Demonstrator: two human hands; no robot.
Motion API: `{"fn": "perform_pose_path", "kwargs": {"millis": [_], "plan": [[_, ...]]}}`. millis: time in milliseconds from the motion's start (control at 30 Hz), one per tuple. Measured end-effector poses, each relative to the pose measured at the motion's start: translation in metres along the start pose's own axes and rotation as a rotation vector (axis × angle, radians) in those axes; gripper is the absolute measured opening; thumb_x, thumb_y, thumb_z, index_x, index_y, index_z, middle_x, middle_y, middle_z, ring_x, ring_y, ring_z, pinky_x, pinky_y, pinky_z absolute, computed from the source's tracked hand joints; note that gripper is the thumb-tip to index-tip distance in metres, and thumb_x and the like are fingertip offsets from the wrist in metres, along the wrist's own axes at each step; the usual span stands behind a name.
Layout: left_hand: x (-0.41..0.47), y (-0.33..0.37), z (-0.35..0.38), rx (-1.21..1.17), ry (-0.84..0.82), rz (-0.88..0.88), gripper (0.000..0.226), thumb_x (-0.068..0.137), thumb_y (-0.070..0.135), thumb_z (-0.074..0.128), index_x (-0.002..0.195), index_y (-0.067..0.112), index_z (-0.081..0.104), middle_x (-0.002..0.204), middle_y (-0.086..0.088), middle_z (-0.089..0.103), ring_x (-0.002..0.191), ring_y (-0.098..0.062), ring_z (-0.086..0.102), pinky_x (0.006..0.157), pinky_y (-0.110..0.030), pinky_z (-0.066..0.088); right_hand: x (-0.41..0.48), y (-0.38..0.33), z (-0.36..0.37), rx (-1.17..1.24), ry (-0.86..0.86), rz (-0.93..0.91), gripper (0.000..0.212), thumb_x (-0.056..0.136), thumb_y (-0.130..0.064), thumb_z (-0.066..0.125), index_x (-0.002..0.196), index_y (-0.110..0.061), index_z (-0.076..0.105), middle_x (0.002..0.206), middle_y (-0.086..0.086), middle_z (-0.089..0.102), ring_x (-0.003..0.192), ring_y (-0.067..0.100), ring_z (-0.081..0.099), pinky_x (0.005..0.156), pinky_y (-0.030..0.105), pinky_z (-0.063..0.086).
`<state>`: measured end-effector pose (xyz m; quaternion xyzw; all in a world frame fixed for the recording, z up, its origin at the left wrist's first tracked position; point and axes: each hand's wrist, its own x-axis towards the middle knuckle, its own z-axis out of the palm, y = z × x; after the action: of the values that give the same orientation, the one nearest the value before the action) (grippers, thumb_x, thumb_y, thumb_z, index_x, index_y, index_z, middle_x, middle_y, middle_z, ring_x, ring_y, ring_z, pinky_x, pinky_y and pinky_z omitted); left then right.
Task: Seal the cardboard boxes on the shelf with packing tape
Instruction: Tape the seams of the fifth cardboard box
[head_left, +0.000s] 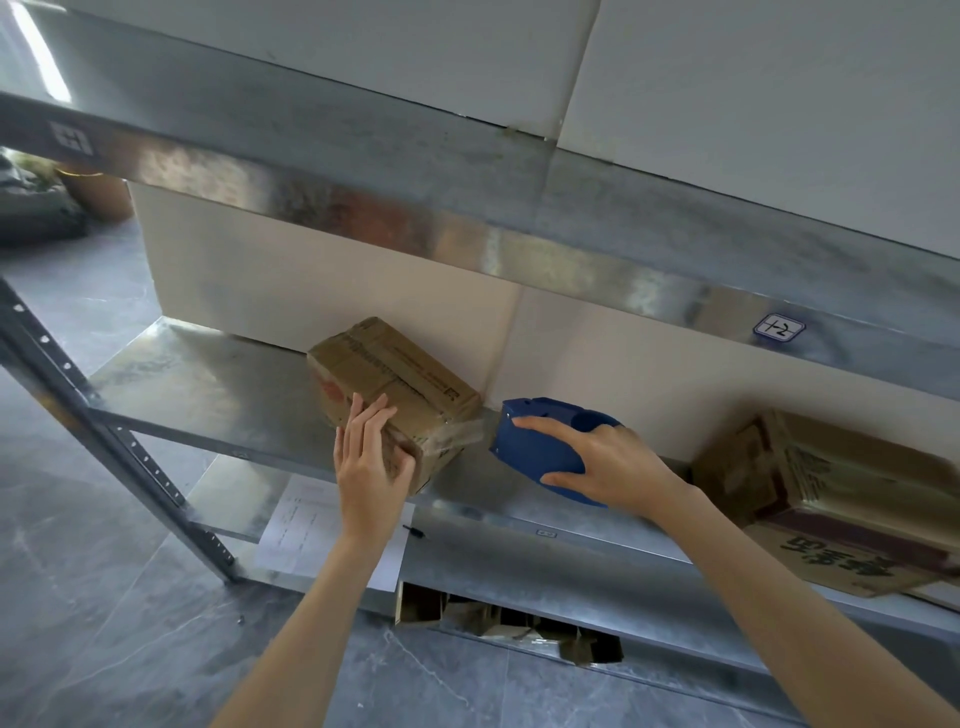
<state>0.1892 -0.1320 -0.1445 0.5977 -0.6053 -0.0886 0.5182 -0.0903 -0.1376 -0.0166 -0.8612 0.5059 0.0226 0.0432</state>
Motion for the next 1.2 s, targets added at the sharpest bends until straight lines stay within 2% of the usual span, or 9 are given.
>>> {"fn": "perform_pose_path", "kwargs": {"millis": [67,200,333,433,600,800,967,1100,1200], "plan": [[0.000,0.001,-0.001,-0.069,-0.044,0.002,0.057,0.079,-0.001,0.068,0.133,0.009,0.051,0.148,-0.002,0.044,0.151,-0.023,0.021,0.115,-0.062,0.027,0.001,0.000,0.000,0.026,-0.023,0.013,0.079,0.092,-0.054,0.055,0.144,-0.061,-0.005,0.078,-0.001,0.065,0.064,0.017,0.058,0.066,0.037,0.052],[-0.003,0.006,-0.002,-0.127,-0.088,0.009,0.063,0.082,0.030,0.057,0.139,0.006,0.045,0.152,-0.005,0.037,0.152,-0.025,0.015,0.117,-0.059,0.026,0.002,0.001,0.004,0.110,-0.077,0.017,0.088,0.093,-0.045,0.060,0.139,-0.067,-0.011,0.072,-0.002,0.060,0.062,0.013,0.056,0.065,0.033,0.051],[-0.004,0.009,-0.004,-0.026,-0.089,0.018,0.084,0.079,0.053,0.072,0.143,0.009,0.041,0.154,-0.003,0.035,0.151,-0.024,0.017,0.121,-0.045,0.022,0.001,0.000,0.002,0.149,-0.131,0.003,0.091,0.093,-0.037,0.064,0.139,-0.065,-0.009,0.065,-0.006,0.051,0.056,0.007,0.048,0.056,0.024,0.041],[-0.003,0.008,-0.003,0.042,-0.072,0.029,0.085,0.074,0.045,0.082,0.140,0.008,0.044,0.151,-0.004,0.039,0.150,-0.025,0.022,0.118,-0.049,0.029,0.000,-0.005,0.000,0.144,-0.151,0.018,0.089,0.093,-0.034,0.065,0.145,-0.059,-0.003,0.059,-0.006,0.044,0.051,0.008,0.042,0.053,0.020,0.034],[-0.003,0.008,-0.010,-0.043,-0.092,0.003,0.075,0.077,0.031,0.084,0.138,0.009,0.047,0.151,-0.002,0.041,0.150,-0.020,0.021,0.116,-0.049,0.034,0.004,-0.013,-0.005,0.115,-0.148,-0.002,0.089,0.093,-0.032,0.064,0.147,-0.056,-0.003,0.053,-0.004,0.042,0.047,0.010,0.039,0.055,0.026,0.040],[0.004,0.000,-0.039,-0.085,-0.223,0.034,0.078,0.071,0.018,0.088,0.138,0.016,0.049,0.151,0.010,0.040,0.148,-0.006,0.024,0.116,-0.029,0.029,0.009,-0.024,-0.010,0.139,-0.136,-0.041,0.089,0.094,-0.028,0.062,0.144,-0.060,-0.004,0.056,0.002,0.050,0.048,0.013,0.043,0.059,0.035,0.047],[0.018,-0.018,-0.061,0.023,-0.301,0.078,0.083,0.066,0.021,0.091,0.137,0.024,0.048,0.151,0.017,0.039,0.137,-0.004,0.034,0.112,-0.034,0.033,0.013,-0.039,-0.012,0.203,-0.176,-0.084,0.084,0.095,-0.024,0.060,0.147,-0.057,0.004,0.052,0.002,0.040,0.045,0.011,0.036,0.052,0.023,0.036],[0.022,-0.023,-0.074,-0.019,-0.351,0.051,0.083,0.068,0.017,0.090,0.139,0.024,0.047,0.153,0.019,0.037,0.138,-0.004,0.036,0.110,-0.033,0.036,0.012,-0.052,-0.017,0.154,-0.143,-0.127,0.081,0.095,-0.027,0.060,0.147,-0.058,0.005,0.053,0.002,0.040,0.046,0.012,0.036,0.051,0.023,0.033],[0.023,-0.025,-0.077,-0.056,-0.368,0.036,0.084,0.070,0.009,0.088,0.141,0.022,0.046,0.157,0.014,0.033,0.140,-0.004,0.034,0.111,-0.034,0.037,0.013,-0.058,-0.021,0.102,-0.104,-0.144,0.079,0.094,-0.031,0.059,0.147,-0.057,0.007,0.057,0.001,0.047,0.050,0.012,0.040,0.054,0.027,0.038]]}}
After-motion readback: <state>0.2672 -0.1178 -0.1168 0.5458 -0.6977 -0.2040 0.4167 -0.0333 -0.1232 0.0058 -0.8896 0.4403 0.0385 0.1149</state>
